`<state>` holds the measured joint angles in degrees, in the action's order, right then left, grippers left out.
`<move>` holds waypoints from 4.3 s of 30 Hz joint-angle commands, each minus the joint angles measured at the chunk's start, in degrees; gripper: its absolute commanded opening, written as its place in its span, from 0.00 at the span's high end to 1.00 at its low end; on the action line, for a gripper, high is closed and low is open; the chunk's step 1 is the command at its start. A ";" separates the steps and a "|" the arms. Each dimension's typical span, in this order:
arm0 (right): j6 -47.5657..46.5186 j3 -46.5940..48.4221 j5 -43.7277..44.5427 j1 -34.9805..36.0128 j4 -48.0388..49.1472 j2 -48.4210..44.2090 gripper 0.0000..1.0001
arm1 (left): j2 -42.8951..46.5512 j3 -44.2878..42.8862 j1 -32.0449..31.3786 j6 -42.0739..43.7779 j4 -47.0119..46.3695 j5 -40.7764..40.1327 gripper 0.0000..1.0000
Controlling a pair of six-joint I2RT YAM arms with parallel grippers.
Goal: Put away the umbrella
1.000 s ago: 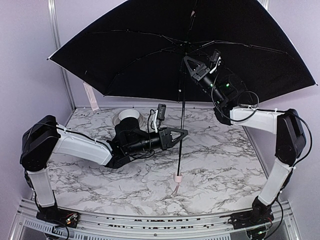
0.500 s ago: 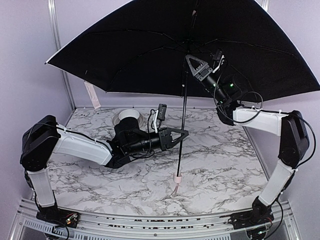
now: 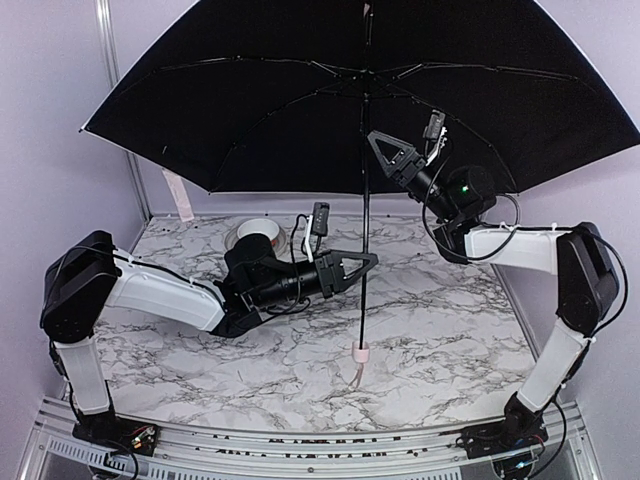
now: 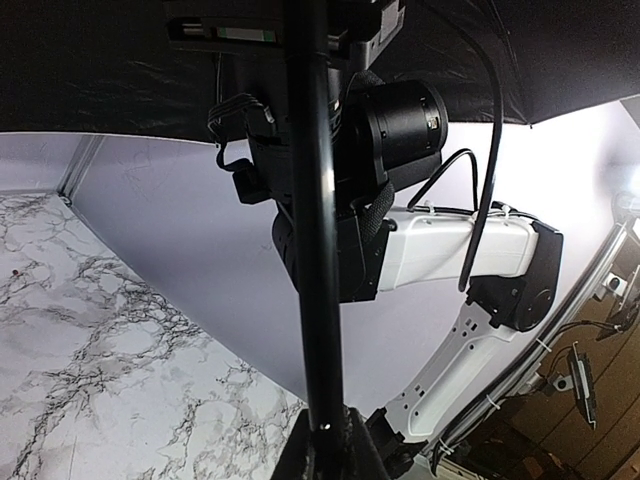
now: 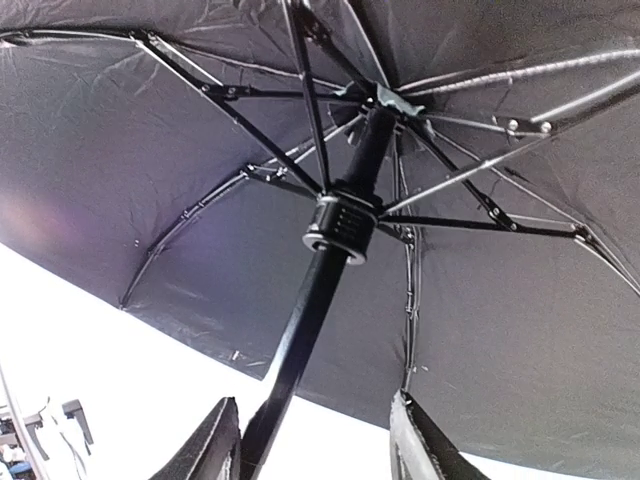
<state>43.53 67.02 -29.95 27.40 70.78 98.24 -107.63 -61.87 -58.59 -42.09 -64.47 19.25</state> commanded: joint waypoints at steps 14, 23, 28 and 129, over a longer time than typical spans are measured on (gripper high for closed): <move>5.72 8.45 2.11 -0.23 -7.36 3.02 0.49 | -0.91 -0.04 0.09 2.63 -6.99 0.84 1.00; 10.07 9.90 11.62 1.17 -4.84 4.24 0.33 | -2.36 -0.81 0.11 0.56 -9.92 2.08 1.00; 11.94 11.05 12.64 1.41 -2.25 6.16 0.36 | -3.17 -1.35 0.06 -0.16 -10.49 2.93 1.00; -8.62 -3.99 13.62 5.71 -17.04 -1.98 0.87 | 3.37 -3.06 1.11 10.52 1.26 -2.36 1.00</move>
<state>39.90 67.16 -14.52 30.76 59.66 96.73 -110.08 -61.73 -58.24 -36.97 -56.12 19.09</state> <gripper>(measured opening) 0.192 0.047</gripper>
